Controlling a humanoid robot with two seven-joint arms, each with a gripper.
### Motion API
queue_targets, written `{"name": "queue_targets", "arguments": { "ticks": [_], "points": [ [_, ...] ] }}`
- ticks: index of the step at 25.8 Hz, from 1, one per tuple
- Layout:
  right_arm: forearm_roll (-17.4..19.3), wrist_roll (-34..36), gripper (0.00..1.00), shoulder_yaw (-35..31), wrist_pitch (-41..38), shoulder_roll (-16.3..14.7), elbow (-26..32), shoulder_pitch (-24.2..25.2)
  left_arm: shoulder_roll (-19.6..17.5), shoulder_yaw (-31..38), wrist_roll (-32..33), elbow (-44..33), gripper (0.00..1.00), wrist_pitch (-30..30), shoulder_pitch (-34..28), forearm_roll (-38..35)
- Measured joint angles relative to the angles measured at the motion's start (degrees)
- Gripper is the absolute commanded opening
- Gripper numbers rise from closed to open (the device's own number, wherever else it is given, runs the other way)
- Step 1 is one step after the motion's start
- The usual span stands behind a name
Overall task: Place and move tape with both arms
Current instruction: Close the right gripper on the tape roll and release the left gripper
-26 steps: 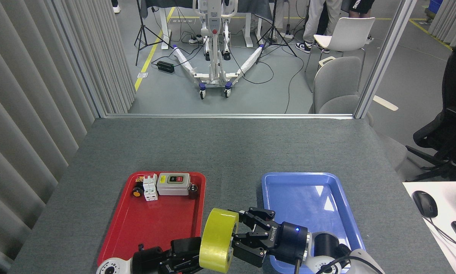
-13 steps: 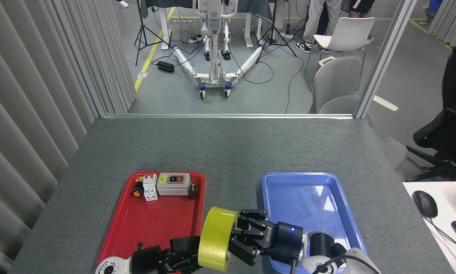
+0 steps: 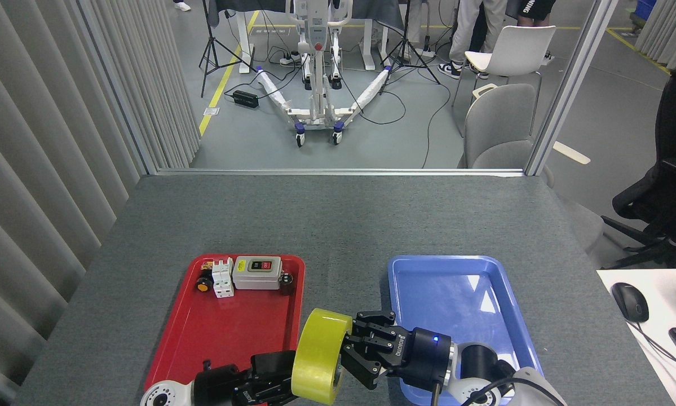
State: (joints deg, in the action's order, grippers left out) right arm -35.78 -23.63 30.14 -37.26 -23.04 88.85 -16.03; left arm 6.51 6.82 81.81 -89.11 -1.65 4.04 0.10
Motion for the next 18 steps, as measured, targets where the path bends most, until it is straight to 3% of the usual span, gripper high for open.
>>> {"name": "queue_targets", "arguments": {
  "ticks": [13, 18],
  "points": [
    [-0.1, 0.04, 0.28, 0.02, -0.03, -0.07, -0.1, 0.03, -0.01, 0.94, 0.96, 1.22, 0.01, -2.99, 0.09, -0.11],
    [-0.14, 0.01, 0.28, -0.02, -0.43, 0.02, -0.9, -0.03, -0.06, 1.03, 0.97, 1.84, 0.19, -4.68, 0.11, -0.25]
  ]
}}
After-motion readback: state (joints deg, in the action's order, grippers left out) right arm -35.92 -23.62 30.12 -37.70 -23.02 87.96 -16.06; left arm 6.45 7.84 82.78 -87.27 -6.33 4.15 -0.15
